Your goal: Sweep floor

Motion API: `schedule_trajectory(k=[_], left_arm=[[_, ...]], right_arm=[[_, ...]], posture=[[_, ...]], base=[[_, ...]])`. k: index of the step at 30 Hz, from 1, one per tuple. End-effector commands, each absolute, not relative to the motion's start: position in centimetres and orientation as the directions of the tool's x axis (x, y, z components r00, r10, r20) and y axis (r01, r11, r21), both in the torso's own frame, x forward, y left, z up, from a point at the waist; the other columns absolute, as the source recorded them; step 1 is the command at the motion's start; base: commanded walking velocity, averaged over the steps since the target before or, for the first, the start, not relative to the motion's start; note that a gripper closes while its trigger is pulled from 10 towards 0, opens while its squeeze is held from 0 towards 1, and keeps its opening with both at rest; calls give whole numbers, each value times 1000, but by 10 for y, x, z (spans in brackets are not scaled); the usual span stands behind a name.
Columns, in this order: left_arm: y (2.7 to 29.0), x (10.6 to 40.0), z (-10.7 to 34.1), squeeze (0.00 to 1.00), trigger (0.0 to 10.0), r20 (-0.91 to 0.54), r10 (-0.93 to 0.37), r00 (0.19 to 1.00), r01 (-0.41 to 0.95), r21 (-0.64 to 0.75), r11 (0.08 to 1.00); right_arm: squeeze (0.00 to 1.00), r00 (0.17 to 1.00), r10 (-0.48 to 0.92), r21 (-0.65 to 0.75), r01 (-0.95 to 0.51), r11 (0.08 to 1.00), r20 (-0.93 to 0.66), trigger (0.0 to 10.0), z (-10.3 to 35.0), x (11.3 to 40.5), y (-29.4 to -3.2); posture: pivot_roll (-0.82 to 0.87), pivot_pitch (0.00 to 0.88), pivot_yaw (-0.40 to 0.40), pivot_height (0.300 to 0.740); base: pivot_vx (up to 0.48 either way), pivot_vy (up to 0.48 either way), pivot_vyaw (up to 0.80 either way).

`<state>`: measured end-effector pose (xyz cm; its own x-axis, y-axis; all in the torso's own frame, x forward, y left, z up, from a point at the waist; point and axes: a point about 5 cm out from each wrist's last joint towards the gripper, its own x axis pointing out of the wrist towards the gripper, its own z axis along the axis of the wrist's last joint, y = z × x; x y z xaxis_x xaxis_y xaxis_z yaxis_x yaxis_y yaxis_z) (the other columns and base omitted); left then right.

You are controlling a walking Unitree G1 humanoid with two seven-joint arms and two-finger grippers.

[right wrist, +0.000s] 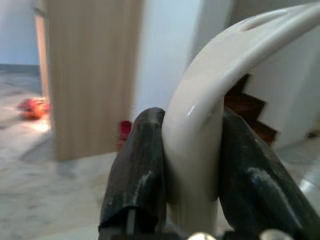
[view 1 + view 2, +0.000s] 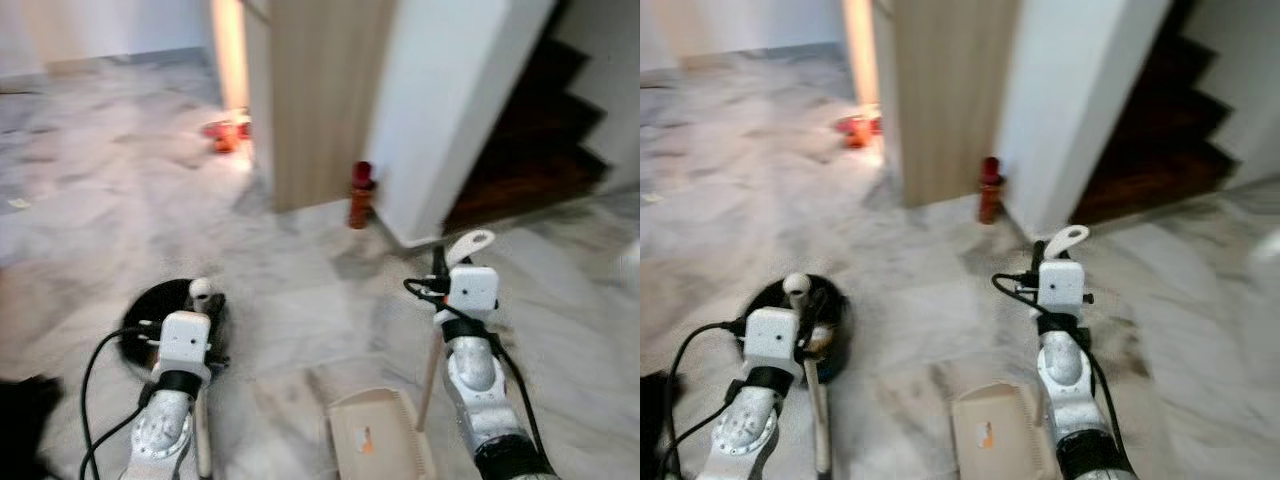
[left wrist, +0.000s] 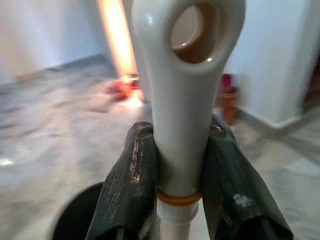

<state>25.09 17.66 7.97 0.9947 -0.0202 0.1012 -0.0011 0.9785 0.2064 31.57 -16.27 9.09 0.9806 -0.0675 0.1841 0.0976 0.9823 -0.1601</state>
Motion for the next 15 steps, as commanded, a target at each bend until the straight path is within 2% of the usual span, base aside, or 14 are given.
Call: schedule_trajectory(k=[1, 15], left_arm=[[175, 254, 90, 0, 10000, 152, -35, 988, 0, 225, 974], [172, 256, 90, 0, 10000, 152, -38, 988, 4, 216, 976]], right_arm=[[0, 979, -75, -149, 105, 983, 191, 10000, 93, 316, -164], [0, 978, -79, -150, 109, 983, 193, 10000, 93, 316, -165]], posture=[[167, 40, -46, 740], [156, 42, -43, 740]], base=[[0, 0, -800], [0, 0, -800]])
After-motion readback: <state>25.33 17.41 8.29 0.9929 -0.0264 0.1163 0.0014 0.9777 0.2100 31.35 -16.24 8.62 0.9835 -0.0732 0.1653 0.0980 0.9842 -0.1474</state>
